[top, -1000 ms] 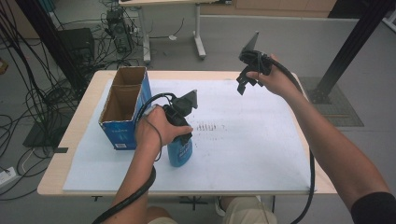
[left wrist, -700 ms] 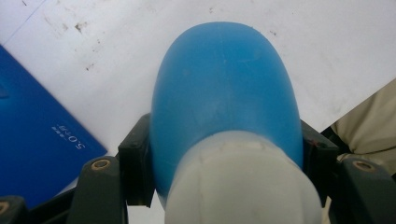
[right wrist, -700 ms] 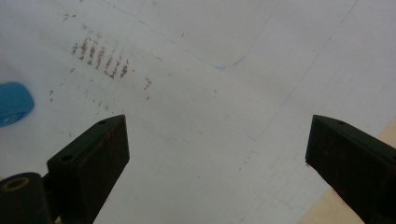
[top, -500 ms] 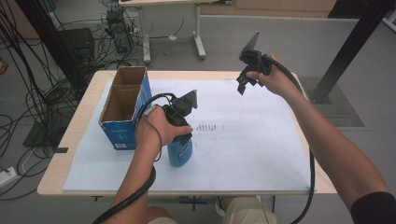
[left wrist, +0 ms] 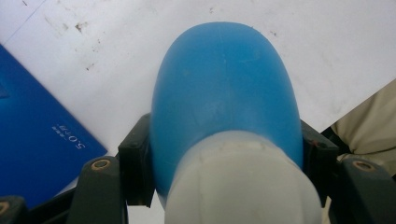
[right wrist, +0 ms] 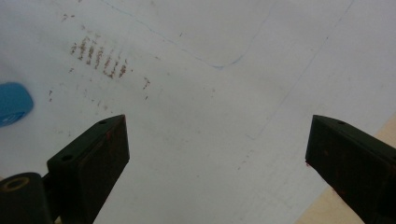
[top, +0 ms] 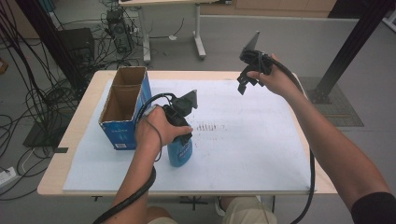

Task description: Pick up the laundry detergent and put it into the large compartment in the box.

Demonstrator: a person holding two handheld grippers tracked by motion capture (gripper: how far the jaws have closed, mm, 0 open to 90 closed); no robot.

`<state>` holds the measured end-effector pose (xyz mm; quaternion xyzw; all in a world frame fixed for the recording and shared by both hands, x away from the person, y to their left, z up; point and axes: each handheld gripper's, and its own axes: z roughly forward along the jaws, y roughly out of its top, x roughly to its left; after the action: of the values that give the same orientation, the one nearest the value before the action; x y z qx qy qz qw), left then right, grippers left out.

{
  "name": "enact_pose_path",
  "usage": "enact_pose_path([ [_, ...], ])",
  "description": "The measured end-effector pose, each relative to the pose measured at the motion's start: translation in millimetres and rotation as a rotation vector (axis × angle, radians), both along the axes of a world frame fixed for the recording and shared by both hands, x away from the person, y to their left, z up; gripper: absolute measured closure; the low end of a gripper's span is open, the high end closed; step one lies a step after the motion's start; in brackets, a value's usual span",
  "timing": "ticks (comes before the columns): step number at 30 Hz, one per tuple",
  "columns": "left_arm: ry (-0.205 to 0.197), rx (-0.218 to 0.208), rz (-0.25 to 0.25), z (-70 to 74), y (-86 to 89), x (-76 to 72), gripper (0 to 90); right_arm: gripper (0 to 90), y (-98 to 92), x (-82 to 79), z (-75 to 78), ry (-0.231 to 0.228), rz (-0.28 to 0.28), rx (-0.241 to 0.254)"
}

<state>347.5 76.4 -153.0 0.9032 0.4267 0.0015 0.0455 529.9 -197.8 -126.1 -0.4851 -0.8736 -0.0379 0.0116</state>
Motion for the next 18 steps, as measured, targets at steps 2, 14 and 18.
enact_pose_path([
  [2, -0.001, -0.002, 0.0, -0.1, 0.3, -0.3, 37.5, 6.2, 0.1, 0.1, 0.0, 0.001, 0.0, 0.0],
  [14, -0.005, -0.004, 0.001, -0.3, 0.9, -1.2, 37.5, 6.2, 0.7, -0.1, -0.2, 0.001, -0.002, -0.002],
  [18, -0.004, -0.003, 0.001, -0.3, 0.6, -1.1, 37.5, 6.2, 0.2, -0.3, 0.2, 0.0, -0.001, -0.001],
])
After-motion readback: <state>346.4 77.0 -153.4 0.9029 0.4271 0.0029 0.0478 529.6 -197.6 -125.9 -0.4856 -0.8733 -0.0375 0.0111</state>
